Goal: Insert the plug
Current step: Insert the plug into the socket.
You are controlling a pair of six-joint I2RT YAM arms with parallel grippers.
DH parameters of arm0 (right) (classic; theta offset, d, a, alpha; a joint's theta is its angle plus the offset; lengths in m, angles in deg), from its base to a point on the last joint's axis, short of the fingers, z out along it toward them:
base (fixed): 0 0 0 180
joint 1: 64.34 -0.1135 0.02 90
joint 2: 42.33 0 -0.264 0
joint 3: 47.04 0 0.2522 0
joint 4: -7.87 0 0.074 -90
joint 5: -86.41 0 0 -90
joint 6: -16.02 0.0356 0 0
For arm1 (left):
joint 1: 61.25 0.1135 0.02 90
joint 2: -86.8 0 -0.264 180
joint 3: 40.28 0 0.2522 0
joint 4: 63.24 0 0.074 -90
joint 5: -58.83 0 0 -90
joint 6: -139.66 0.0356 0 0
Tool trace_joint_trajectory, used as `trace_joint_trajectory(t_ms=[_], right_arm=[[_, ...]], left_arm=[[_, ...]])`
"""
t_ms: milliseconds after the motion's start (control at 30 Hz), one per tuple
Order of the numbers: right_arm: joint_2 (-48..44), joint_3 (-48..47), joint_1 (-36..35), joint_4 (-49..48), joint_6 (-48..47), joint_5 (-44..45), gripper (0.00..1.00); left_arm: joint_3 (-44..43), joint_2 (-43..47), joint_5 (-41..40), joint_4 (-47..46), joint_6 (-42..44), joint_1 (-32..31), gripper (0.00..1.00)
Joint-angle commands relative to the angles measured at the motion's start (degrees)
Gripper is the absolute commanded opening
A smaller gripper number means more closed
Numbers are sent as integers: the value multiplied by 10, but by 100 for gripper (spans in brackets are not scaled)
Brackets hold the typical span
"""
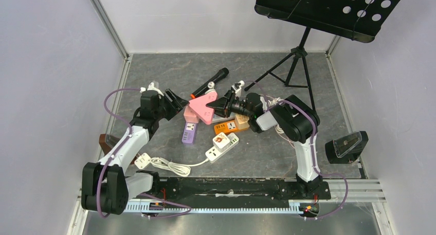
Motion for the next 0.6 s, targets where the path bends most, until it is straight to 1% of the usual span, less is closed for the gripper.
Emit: trace_joint_trajectory(t_ms=[0,67,233,300,400,567], right_arm=[[-7,-28,1,-111,28,-21,0],[-9,-28,0,-113,28,-21,0],[-13,-21,0,-77,14,-31,0],[-8,-18,0,-66,22,-36,0],[3,-17,0,-77,44,-42,0],[-2,-19,0,-39,14,-36,0]], left_arm=[[8,20,8,-5,35,-2,70],[13,28,10,-14,34,-3,71],[18,29,4,-7,30,-3,71],[19,26,2,-3,25,-3,71],[17,19,5,0,21,-4,71],[14,7,8,1,21,-4,71]])
